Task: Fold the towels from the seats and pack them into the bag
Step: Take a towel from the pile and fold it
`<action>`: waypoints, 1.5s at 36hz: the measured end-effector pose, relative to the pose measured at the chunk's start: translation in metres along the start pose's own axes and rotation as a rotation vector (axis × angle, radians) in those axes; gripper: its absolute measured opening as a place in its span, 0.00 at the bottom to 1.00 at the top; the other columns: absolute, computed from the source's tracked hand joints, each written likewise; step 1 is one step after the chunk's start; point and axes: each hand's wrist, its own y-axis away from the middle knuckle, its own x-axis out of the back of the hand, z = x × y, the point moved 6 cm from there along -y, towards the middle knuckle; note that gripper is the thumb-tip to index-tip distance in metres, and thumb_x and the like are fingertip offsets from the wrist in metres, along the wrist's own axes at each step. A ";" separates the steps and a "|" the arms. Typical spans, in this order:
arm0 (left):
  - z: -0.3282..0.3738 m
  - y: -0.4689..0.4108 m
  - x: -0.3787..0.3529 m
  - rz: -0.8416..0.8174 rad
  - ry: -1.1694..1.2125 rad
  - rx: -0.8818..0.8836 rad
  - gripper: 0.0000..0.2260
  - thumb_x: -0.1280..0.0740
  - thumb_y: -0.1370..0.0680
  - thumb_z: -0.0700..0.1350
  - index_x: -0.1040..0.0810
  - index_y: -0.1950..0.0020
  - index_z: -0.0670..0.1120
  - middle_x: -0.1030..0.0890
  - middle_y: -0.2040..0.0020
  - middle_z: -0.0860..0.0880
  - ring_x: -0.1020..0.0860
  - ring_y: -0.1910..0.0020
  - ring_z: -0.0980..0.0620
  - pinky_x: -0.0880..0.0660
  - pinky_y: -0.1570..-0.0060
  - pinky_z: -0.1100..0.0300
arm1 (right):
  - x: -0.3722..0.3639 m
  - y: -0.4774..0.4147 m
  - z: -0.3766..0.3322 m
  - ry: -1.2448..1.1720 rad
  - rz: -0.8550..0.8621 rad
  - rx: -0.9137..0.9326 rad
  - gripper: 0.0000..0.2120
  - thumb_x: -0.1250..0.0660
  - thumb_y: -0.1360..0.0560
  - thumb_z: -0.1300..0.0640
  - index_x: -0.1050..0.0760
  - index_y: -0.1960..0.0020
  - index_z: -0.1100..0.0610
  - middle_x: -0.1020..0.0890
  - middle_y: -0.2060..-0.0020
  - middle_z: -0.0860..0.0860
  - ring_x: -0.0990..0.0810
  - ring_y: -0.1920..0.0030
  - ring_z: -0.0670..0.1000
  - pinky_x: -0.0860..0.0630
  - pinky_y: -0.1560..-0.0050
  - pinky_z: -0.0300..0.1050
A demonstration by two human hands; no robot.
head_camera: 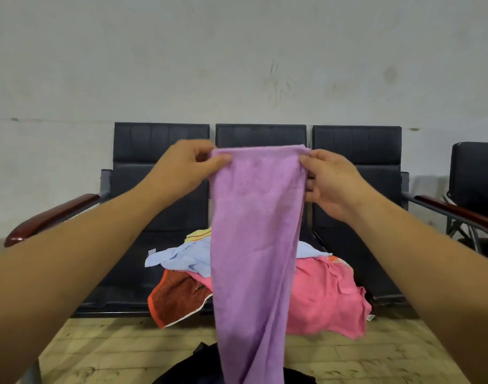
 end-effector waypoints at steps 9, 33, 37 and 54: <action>-0.021 0.017 -0.034 -0.009 0.918 0.379 0.12 0.31 0.22 0.41 0.26 0.39 0.42 0.19 0.44 0.43 0.19 0.52 0.50 0.20 0.56 0.57 | -0.010 -0.004 0.000 -0.369 -0.007 -0.103 0.11 0.39 0.18 0.64 0.21 0.41 0.65 0.17 0.41 0.61 0.17 0.42 0.56 0.22 0.37 0.52; -0.053 0.079 -0.122 -0.103 1.637 0.726 0.20 0.37 0.24 0.44 0.25 0.33 0.38 0.22 0.34 0.38 0.25 0.32 0.41 0.32 0.29 0.46 | -0.040 0.031 0.147 -0.536 -0.401 -0.573 0.38 0.35 0.27 0.31 0.28 0.27 0.56 0.23 0.31 0.57 0.25 0.30 0.59 0.30 0.30 0.55; -0.079 0.094 -0.134 -0.081 1.570 0.843 0.20 0.39 0.20 0.46 0.29 0.30 0.38 0.21 0.36 0.37 0.22 0.36 0.39 0.30 0.31 0.43 | -0.052 0.057 0.169 -0.445 -0.537 -0.524 0.15 0.27 0.26 0.57 0.17 0.39 0.55 0.20 0.35 0.58 0.21 0.35 0.57 0.25 0.34 0.55; -0.115 0.182 -0.207 -0.672 0.922 0.724 0.22 0.20 0.37 0.57 0.15 0.46 0.52 0.15 0.44 0.53 0.18 0.42 0.54 0.24 0.39 0.57 | -0.042 0.038 0.194 -0.798 -0.185 -0.523 0.14 0.43 0.17 0.59 0.24 0.37 0.64 0.17 0.42 0.61 0.17 0.40 0.57 0.21 0.40 0.53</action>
